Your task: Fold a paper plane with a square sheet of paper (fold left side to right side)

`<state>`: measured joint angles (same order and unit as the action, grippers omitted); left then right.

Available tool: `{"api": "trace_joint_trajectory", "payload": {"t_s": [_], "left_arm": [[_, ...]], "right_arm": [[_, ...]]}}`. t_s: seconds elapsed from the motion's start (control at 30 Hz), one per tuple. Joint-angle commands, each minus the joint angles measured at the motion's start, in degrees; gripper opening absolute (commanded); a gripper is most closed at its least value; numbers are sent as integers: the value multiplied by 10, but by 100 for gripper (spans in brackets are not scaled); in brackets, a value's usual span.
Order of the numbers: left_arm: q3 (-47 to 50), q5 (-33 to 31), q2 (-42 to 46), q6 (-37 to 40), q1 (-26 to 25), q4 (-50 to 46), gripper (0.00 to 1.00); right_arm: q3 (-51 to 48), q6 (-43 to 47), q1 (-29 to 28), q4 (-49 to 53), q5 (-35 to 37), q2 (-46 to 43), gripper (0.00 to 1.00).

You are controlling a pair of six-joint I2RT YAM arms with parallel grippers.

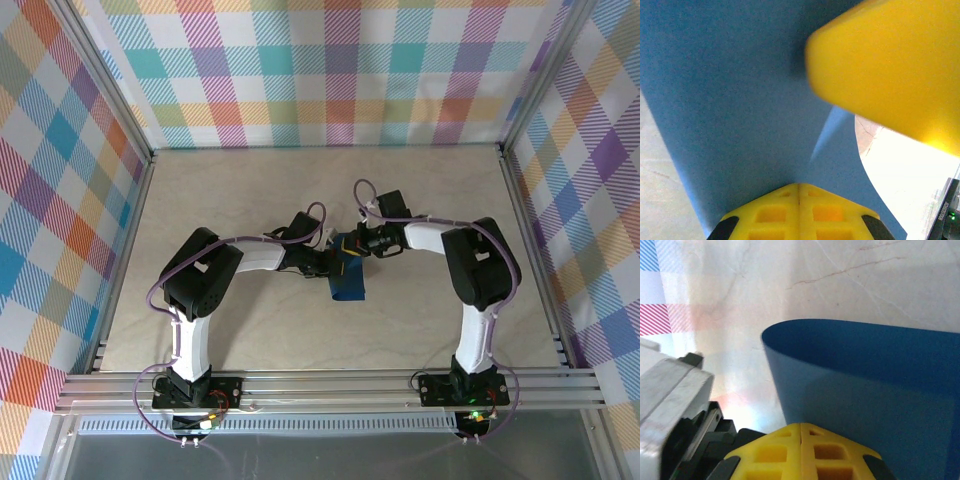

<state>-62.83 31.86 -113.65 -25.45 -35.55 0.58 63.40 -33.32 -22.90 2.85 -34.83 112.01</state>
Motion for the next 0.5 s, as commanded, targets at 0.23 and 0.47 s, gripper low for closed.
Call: {"api": "trace_joint_trajectory", "payload": {"t_s": [0.23,0.47], "left_arm": [[-1,-14,-13,13,-7,-33,0],[16,-10,1,9,-13,-36,0]], "right_arm": [[20,0,-6,40,34,46,0],[4,-15,-6,78,93,49,0]]}}
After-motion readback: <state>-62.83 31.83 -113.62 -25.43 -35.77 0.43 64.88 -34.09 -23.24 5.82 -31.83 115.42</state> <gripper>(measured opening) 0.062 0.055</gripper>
